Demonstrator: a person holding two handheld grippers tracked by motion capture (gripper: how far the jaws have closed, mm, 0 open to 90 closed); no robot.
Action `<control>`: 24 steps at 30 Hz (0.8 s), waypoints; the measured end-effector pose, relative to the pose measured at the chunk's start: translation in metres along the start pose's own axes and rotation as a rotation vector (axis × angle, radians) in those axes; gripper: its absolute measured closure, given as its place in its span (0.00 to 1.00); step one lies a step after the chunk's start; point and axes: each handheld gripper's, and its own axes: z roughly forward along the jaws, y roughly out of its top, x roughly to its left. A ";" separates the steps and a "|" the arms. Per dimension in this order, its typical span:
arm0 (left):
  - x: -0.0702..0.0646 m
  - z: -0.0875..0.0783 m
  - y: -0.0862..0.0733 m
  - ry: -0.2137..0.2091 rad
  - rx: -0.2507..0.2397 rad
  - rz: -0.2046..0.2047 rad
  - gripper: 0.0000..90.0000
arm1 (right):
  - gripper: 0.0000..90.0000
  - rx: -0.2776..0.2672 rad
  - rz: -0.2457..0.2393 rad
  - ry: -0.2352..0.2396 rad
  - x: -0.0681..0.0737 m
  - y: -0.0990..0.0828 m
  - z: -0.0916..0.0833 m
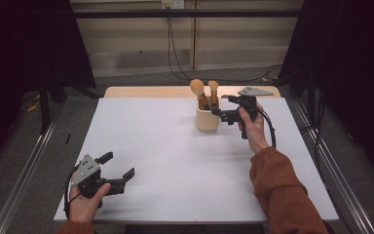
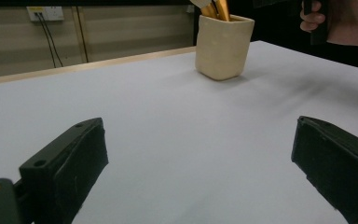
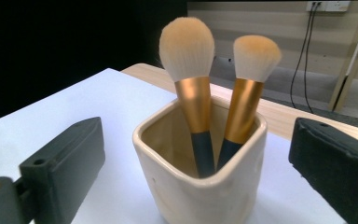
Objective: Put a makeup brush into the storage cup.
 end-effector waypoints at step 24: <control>0.000 -0.002 0.001 0.000 -0.009 -0.002 0.04 | 0.00 -0.041 -0.046 -0.066 0.019 -0.029 -0.049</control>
